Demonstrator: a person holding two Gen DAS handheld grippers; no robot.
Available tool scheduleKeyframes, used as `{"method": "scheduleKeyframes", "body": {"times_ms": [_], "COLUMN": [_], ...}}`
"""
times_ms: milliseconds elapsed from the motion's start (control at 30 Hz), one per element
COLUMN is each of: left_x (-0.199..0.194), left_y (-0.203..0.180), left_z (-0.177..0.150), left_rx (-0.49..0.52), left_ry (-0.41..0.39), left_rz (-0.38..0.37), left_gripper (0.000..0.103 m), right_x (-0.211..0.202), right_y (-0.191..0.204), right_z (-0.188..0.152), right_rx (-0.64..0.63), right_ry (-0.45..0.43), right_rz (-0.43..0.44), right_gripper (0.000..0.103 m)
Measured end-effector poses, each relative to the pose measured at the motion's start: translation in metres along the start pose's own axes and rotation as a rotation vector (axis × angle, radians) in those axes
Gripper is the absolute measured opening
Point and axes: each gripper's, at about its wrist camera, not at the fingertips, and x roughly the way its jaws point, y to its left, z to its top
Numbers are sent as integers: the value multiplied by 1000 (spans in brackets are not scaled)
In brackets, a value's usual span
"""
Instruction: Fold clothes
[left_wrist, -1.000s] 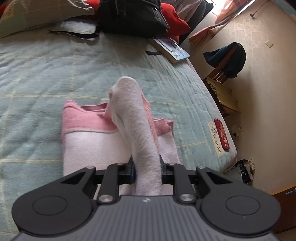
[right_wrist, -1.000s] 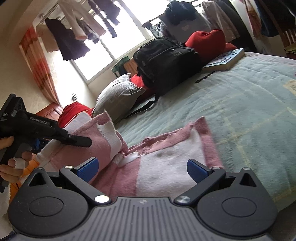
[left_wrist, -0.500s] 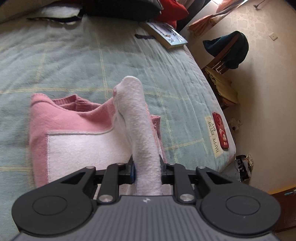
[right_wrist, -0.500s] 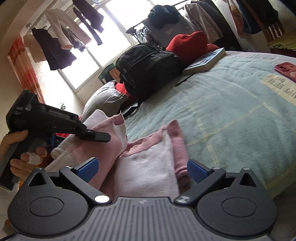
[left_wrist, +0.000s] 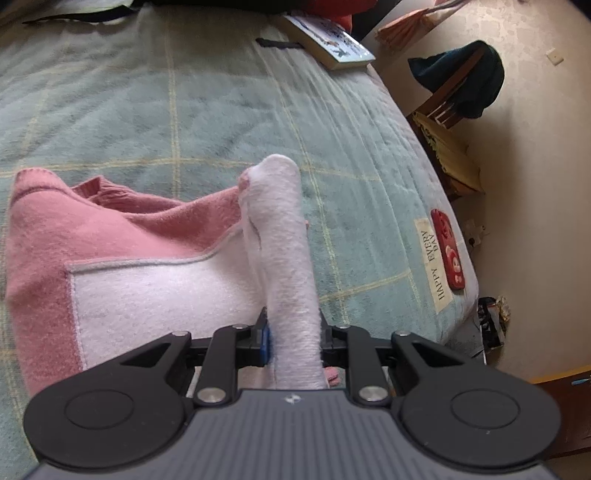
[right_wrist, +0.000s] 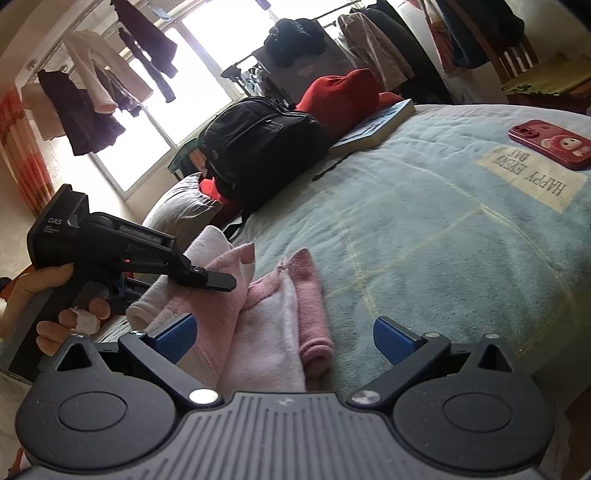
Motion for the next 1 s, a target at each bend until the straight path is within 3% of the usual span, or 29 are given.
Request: {"method": "scheduleKeyframes", "body": {"times_ms": [300, 400, 767, 867, 1000], "left_x": [25, 23, -6, -23, -42], "left_y": [4, 1, -4, -4, 3], "left_z": [1, 1, -4, -7, -14], "left_rx": [-26, -14, 64, 123, 200], "left_ry": [37, 30, -41, -85, -136], "left_rz": [4, -21, -110, -90, 17], "left_gripper": [19, 29, 41, 48, 59], "right_x": [2, 3, 1, 3, 2], "right_y": [1, 4, 16, 19, 33], "right_z": [-2, -3, -3, -3, 1], "right_rx": [-14, -24, -71, -76, -122], "right_ry": [17, 27, 35, 47, 38], "right_rz": [-13, -12, 3, 17, 64], "right_gripper": [103, 103, 103, 103, 103]}}
